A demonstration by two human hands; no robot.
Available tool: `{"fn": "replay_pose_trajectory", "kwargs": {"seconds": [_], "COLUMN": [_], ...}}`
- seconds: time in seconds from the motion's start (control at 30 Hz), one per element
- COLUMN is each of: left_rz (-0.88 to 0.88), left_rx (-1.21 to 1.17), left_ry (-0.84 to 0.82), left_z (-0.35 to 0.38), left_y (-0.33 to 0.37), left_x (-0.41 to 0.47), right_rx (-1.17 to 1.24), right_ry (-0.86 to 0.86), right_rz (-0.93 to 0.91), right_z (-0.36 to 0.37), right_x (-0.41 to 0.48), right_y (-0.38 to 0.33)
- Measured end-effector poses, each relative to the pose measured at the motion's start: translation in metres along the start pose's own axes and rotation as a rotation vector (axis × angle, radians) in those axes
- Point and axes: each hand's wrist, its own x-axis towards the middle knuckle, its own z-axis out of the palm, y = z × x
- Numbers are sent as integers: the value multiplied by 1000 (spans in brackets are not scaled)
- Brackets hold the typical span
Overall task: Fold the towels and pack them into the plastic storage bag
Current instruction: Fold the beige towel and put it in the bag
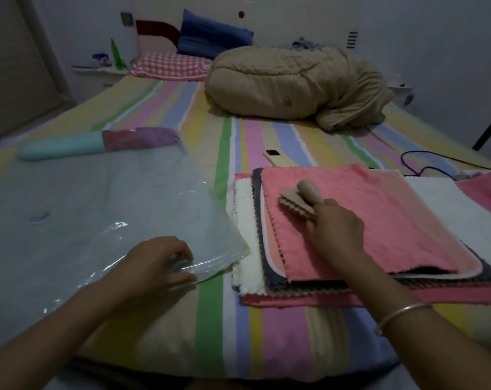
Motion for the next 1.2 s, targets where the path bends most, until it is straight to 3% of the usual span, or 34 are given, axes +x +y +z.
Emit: {"fn": "replay_pose_trajectory", "kwargs": {"seconds": [0.07,0.23,0.33,0.47,0.63,0.77,0.87,0.97,1.2], "left_rz": [16,60,-30,-183,-335,-346,-350,-301,-150], "left_rx": [7,107,61,61,-118,-359,-514,-563,-643], "left_ry": [19,67,121,181,308,341,368,363,362], "left_z": [-8,-14,-23,-46,-66,-76,-82,-91,-108], "left_y": [-2,-15,-33,-49,-56,-43,-29,-7,42], "left_x": [-7,-33,-54,-80,-82,-64,-43,-14,29], "right_rx": [191,1202,1405,1490,1209,666,369,237,231], "right_ry": [35,-198,-325,-416,-426,-236,-42,10,-32], "right_rz": [18,233,212,6,-381,-653,-663,-598,-556], "right_z": [-9,-42,-53,-58,-44,-35,-26,-22,-21], "right_x": [-3,-29,-48,-66,-80,-81,-75,-66,-45], "right_y": [0,-42,-75,-114,-153,-165,-159,-147,-162]}}
